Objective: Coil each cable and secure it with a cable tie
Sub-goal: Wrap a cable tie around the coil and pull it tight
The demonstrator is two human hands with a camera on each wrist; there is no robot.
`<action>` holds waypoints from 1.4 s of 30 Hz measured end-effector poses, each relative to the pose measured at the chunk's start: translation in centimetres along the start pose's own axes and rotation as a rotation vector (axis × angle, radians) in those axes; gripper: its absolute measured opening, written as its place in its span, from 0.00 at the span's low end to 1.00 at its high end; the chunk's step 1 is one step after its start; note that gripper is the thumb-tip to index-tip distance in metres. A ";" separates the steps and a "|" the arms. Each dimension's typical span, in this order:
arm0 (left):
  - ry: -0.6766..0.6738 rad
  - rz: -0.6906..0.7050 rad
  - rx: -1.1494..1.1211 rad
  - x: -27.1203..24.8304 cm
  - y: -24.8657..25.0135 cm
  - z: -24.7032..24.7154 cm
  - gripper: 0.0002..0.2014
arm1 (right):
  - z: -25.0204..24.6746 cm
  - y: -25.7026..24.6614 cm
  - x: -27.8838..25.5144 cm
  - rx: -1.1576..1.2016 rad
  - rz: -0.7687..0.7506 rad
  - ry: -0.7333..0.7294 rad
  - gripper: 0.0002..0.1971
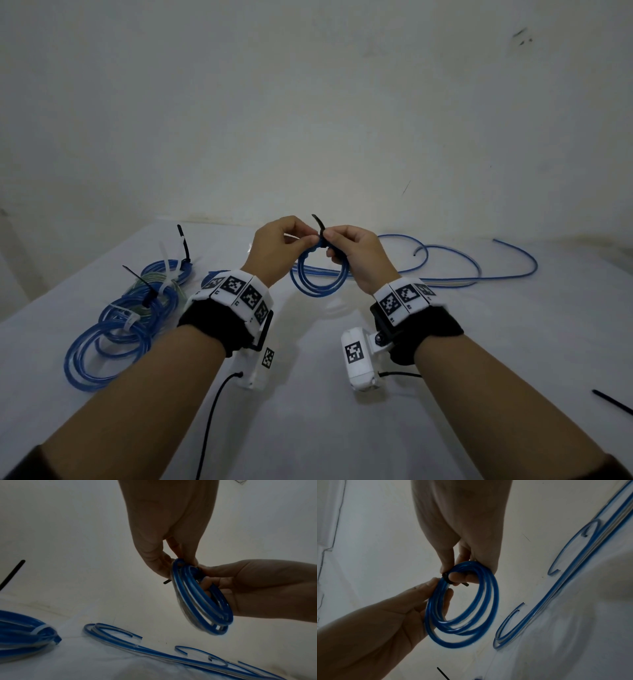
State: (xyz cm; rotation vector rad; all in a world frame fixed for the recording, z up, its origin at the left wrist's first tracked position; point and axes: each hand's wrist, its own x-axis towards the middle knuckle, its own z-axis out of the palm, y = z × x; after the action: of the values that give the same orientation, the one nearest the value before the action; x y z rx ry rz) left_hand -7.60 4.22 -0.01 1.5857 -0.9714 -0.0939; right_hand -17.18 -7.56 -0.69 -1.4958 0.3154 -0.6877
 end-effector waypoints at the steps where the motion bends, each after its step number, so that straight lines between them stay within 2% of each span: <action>1: 0.011 -0.006 -0.018 -0.1 0.0 0.1 0.05 | 0.0 -0.1 0.0 0.016 0.006 0.011 0.04; 5: -0.036 0.000 -0.055 -0.3 0.7 0.7 0.07 | 0.6 -0.1 -0.1 0.091 0.037 0.044 0.05; 8: -0.103 -0.016 -0.074 -0.3 0.7 0.9 0.03 | 0.7 -0.3 -0.1 0.132 0.065 0.049 0.06; 13: -0.008 0.015 0.009 0.1 0.3 0.6 0.04 | 0.7 -0.7 -0.3 0.147 0.148 0.003 0.06; 17: 0.004 0.037 0.056 0.1 0.6 0.6 0.05 | 0.5 -1.0 -0.3 0.119 0.195 -0.017 0.12; 24: -0.088 -0.006 0.107 0.2 0.8 0.8 0.08 | 0.2 -1.7 -0.1 0.089 0.207 -0.012 0.02; 27: -0.129 0.002 0.126 0.2 1.0 0.8 0.07 | 0.0 -2.0 -0.1 0.091 0.196 -0.020 0.04; 31: -0.199 0.090 0.195 0.2 1.4 0.6 0.03 | -0.1 -2.4 -0.1 0.053 0.143 -0.038 0.05; 34: -0.220 0.127 0.219 0.1 1.4 0.6 0.06 | 0.0 -2.7 0.0 0.068 0.109 -0.042 0.05; 42: -0.231 0.051 0.140 0.0 1.3 1.1 0.06 | -0.2 -2.6 0.4 0.007 0.148 0.060 0.09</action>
State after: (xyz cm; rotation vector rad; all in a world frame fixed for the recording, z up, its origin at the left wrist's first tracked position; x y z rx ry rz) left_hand -8.84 3.43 0.77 1.7028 -1.2197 -0.1797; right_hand -17.54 -7.80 1.94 -1.4312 0.4643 -0.6158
